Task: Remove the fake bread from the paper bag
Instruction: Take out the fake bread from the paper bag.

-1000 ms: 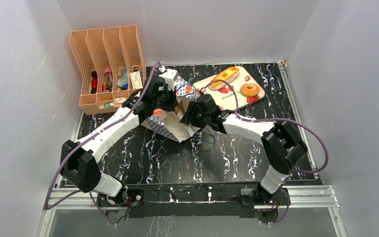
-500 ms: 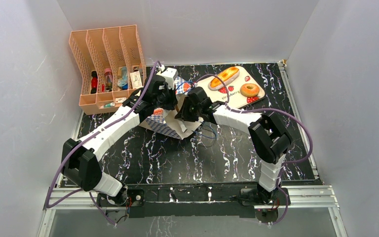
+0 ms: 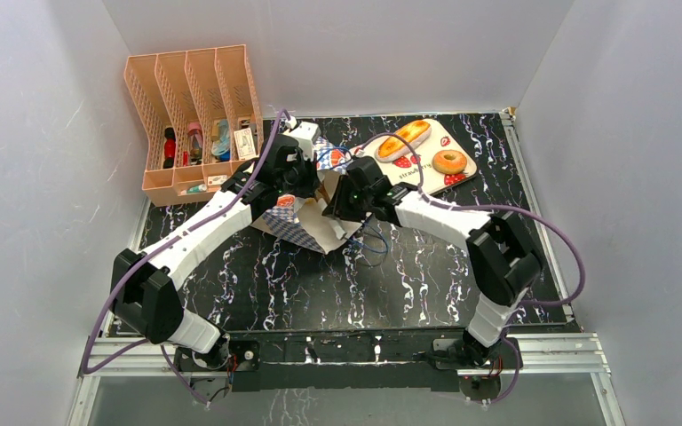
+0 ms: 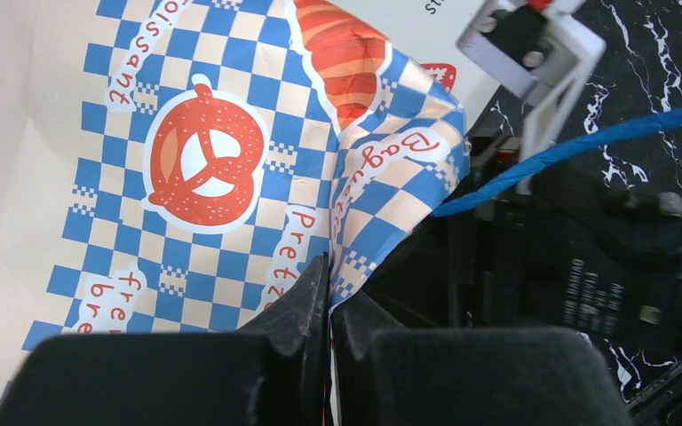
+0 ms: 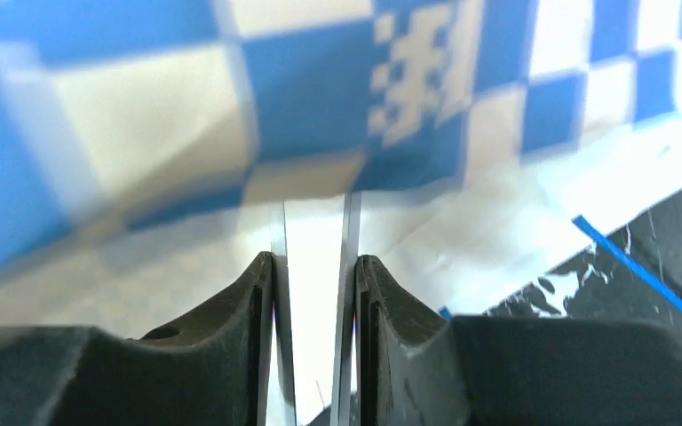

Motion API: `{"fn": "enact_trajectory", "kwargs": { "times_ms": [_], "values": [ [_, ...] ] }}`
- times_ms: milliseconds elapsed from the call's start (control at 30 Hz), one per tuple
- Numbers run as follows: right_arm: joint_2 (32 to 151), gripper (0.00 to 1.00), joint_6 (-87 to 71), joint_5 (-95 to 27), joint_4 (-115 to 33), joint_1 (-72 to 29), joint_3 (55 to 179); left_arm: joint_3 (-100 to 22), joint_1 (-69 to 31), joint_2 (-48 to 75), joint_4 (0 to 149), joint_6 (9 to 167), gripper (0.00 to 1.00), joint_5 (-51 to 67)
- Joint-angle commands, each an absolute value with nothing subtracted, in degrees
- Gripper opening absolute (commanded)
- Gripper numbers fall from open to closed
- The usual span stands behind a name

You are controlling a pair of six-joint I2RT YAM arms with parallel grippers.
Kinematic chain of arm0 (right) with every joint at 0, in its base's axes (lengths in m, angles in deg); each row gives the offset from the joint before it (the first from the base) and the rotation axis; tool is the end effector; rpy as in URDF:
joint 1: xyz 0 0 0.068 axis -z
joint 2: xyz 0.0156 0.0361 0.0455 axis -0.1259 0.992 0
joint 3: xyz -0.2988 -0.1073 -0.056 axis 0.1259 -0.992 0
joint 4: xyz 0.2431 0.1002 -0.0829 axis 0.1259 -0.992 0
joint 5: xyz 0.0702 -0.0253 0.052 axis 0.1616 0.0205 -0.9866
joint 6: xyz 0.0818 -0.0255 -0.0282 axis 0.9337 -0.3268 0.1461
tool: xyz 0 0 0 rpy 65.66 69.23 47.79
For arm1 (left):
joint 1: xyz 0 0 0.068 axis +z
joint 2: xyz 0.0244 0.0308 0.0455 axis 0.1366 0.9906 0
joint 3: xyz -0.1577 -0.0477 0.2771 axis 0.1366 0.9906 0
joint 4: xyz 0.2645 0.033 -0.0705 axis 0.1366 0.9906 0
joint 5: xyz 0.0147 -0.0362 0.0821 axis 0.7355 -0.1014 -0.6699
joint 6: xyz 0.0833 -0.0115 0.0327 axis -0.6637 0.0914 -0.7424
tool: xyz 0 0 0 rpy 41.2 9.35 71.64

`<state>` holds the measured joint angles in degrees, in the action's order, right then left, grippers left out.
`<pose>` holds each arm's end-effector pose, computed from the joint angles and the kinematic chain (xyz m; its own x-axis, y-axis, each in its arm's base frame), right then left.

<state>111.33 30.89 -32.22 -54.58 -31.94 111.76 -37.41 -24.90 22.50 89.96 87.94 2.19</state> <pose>0.3393 0.2872 0.2330 -0.8723 0.2087 -0.4423 -0.0870 0.8238 0.5602 0.3282 -0.2148 0.3545 -0.4930 0.0707 -0.8672 0.4772 0.8553 -0.2016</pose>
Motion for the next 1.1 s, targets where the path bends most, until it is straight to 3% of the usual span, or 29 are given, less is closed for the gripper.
{"fn": "enact_trajectory", "kwargs": {
  "times_ms": [0, 567, 1067],
  "values": [
    [103.7, 0.0, 31.1, -31.1, -53.2, -31.4, 110.4, -39.4, -25.1, 21.6, 91.0, 89.3, 0.0, 1.7],
    [86.2, 0.0, 32.2, -28.3, -65.3, -31.5, 103.9, -38.9, -25.1, 21.9, 87.8, 89.9, 0.0, -0.2],
    [68.7, 0.0, 35.9, -19.3, -84.1, -32.2, 104.1, -44.8, -23.8, 30.8, 93.2, 94.6, 0.0, -1.8]
  ]
}}
